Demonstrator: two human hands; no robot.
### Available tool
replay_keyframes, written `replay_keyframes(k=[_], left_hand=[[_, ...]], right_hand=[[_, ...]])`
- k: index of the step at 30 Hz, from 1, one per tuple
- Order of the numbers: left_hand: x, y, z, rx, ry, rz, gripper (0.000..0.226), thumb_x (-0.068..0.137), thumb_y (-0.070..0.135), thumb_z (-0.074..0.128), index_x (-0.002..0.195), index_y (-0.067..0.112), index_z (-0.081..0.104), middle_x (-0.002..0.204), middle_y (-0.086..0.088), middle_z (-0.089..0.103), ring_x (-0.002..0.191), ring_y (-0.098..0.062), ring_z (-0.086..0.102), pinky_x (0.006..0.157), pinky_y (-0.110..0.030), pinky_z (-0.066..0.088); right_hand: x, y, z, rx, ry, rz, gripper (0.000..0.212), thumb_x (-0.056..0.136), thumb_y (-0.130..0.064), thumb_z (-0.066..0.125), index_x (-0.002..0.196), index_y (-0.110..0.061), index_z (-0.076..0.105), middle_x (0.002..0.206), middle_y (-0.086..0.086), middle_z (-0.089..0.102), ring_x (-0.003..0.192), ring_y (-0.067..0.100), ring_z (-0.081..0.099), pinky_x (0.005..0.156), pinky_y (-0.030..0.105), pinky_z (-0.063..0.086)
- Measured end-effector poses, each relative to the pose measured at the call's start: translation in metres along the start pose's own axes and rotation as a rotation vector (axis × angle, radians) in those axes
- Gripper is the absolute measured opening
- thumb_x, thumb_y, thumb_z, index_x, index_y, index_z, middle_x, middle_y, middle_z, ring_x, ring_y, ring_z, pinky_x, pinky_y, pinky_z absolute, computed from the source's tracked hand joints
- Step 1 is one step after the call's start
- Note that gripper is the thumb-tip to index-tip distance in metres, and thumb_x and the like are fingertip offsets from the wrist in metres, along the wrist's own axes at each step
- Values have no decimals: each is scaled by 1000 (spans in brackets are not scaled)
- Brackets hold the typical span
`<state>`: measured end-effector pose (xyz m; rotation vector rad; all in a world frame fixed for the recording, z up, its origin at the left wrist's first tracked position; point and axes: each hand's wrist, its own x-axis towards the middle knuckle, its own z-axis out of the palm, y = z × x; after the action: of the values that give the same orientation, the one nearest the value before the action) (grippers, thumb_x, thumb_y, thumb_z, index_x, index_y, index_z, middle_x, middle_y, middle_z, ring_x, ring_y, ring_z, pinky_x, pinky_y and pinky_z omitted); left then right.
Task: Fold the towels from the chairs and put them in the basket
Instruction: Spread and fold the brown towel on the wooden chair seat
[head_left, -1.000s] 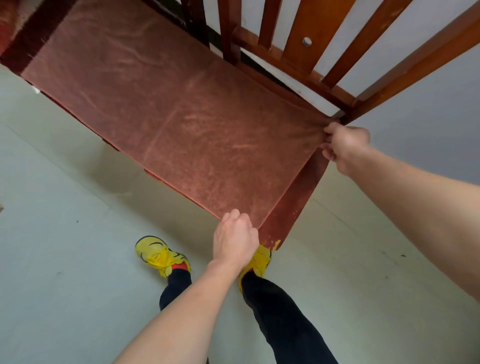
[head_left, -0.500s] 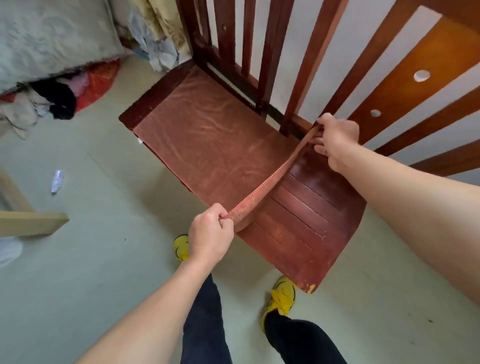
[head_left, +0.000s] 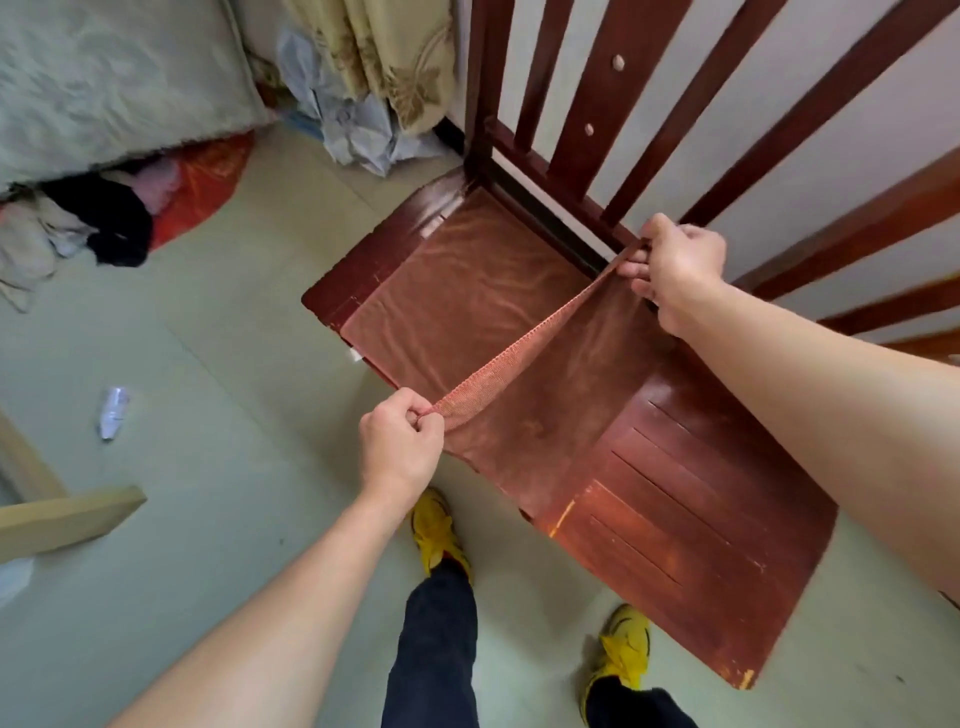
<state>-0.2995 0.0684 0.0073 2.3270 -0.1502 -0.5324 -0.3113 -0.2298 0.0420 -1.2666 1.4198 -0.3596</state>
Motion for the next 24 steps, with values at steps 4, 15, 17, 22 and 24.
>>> replay_keyframes(k=[4, 15, 17, 22, 24], left_hand=[[66, -18, -20, 64, -45, -12, 13, 77, 2, 57, 68, 10, 58, 47, 6, 44, 57, -22, 44, 55, -27, 28], [147, -35, -38, 171, -95, -151, 14, 80, 5, 59, 78, 18, 64, 65, 1, 58, 82, -32, 61, 72, -31, 49], [153, -37, -38, 164, -96, -201, 15, 80, 5, 59, 77, 18, 64, 65, 2, 58, 82, -30, 62, 71, -27, 46], [171, -44, -38, 125, -68, -339, 17, 79, 4, 62, 75, 20, 64, 67, 4, 59, 83, -28, 63, 75, -24, 46], [185, -54, -33, 120, -61, -369, 17, 80, 4, 62, 75, 20, 64, 67, 5, 59, 81, -27, 62, 74, -24, 45]], right_hand=[[17, -9, 55, -36, 1, 21, 6, 86, -18, 59, 82, -14, 56, 61, 4, 61, 48, 14, 64, 42, 19, 44], [43, -34, 131, -138, -62, 11, 7, 85, -15, 65, 88, -12, 60, 67, 6, 66, 52, 14, 68, 45, 21, 47], [49, -36, 139, -168, -78, -3, 11, 85, -15, 66, 93, -10, 60, 71, 6, 69, 53, 13, 69, 45, 20, 49], [69, -37, 166, -190, -126, 24, 20, 82, -14, 70, 88, -15, 50, 74, 7, 69, 52, 13, 69, 41, 18, 44], [82, -30, 182, -204, -131, 27, 22, 78, -13, 71, 84, -16, 50, 73, 8, 70, 51, 15, 69, 41, 19, 46]])
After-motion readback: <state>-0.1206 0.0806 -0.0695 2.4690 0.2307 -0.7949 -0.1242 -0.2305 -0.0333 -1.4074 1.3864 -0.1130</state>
